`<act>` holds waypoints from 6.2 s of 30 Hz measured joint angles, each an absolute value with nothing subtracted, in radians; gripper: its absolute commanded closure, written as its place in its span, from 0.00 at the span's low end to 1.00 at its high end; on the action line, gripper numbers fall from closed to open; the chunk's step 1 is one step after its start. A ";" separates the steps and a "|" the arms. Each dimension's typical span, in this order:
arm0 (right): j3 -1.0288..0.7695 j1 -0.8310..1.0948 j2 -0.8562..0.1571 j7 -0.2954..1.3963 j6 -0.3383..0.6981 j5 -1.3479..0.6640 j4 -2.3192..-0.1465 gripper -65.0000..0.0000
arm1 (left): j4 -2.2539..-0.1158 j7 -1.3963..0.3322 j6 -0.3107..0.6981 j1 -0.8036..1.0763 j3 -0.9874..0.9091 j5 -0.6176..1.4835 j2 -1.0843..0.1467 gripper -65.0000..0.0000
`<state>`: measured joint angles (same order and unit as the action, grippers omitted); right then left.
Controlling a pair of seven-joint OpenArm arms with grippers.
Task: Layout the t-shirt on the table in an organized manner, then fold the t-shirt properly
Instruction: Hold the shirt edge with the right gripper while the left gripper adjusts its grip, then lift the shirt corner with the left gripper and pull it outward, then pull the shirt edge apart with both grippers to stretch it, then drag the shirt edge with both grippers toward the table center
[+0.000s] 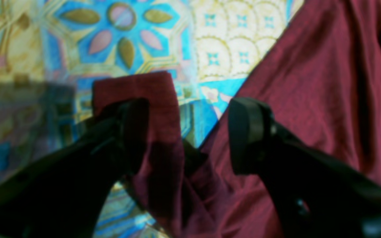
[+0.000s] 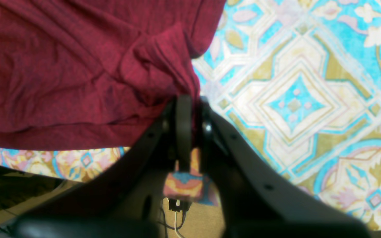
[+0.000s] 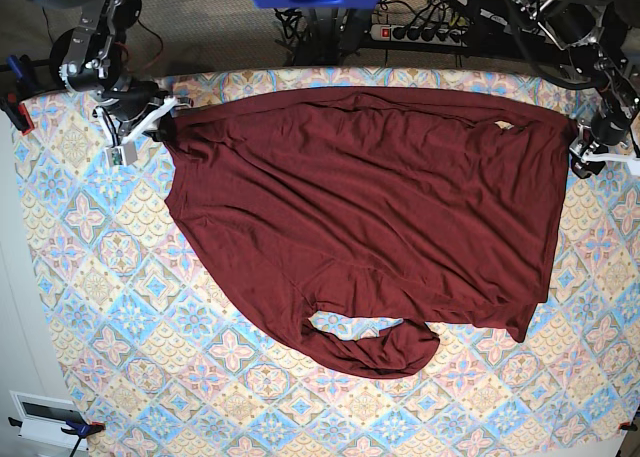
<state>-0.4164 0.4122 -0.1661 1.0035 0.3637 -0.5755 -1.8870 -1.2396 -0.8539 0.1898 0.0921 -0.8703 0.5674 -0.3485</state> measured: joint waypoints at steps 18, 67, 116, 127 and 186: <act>-0.416 0.410 -0.167 1.003 0.364 -0.575 -1.887 1.00 | -1.425 -0.916 0.008 0.155 -0.871 0.458 -0.285 0.63; -0.467 0.351 -0.164 0.999 0.366 -0.572 -1.878 1.00 | -1.684 -1.250 0.279 -0.069 -1.214 0.916 -0.188 1.00; -0.495 0.349 -0.161 1.000 0.364 -0.569 -1.878 1.00 | -1.465 -1.229 0.282 0.271 -0.860 0.860 -0.418 0.39; -0.496 0.350 -0.161 1.003 0.363 -0.572 -1.878 1.00 | -1.388 -1.131 0.281 0.269 -0.858 0.795 -0.397 0.39; -0.497 0.318 -0.164 1.071 0.365 -0.572 -1.879 1.00 | -1.382 -1.203 0.279 -0.049 -1.003 0.805 -0.293 1.00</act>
<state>-0.4973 0.3180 -0.1642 1.0714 0.3649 -0.5720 -1.8790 -1.3819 -1.2030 0.2790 -0.0490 -1.0027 0.8051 -0.2928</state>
